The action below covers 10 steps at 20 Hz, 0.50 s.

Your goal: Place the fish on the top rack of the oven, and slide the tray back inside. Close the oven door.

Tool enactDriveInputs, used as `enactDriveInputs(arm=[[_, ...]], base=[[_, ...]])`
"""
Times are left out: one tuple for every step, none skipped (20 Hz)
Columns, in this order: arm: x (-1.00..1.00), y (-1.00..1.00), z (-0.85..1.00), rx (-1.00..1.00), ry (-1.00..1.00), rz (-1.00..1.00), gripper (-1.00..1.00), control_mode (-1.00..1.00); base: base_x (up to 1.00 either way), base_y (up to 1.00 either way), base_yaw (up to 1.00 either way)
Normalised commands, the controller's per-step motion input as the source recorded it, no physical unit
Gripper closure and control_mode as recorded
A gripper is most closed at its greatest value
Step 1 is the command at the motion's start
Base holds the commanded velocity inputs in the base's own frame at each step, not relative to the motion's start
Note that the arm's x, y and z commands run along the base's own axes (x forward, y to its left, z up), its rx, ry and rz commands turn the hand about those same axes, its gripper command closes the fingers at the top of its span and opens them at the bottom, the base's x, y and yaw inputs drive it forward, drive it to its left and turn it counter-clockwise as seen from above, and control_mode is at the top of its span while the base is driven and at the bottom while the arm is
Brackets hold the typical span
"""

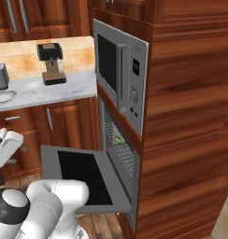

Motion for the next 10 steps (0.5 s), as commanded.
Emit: enactDriveInputs(arm=[[0.0,1.0,-0.16,-0.38,-0.08,0.0,-1.0,-1.0],[0.0,1.0,-0.24,-0.36,0.0,0.0,-1.0,-1.0],[0.0,1.0,-0.26,-0.35,0.0,0.0,-1.0,-1.0],[0.0,1.0,-0.26,-0.33,0.0,0.0,-1.0,-1.0],[0.01,1.0,-0.21,-0.31,0.0,0.0,-1.0,-1.0],[0.06,1.0,-0.18,-0.29,0.06,0.01,-1.0,-1.0],[0.06,0.98,-0.2,-0.29,0.13,0.03,-1.0,-1.0],[0.01,0.95,-0.22,-0.3,0.17,0.05,-1.0,-1.0],[0.0,0.87,-0.31,-0.3,0.22,0.09,-1.0,-1.0],[0.0,0.81,-0.41,-0.29,0.31,0.11,-1.0,-1.0]], base=[[0.0,0.0,0.0],[0.0,0.0,0.0],[0.0,0.0,0.0],[0.0,0.0,0.0],[0.0,0.0,0.0],[0.0,0.0,0.0],[0.0,0.0,0.0],[0.0,0.0,0.0],[0.0,0.0,0.0],[0.0,0.0,0.0]])
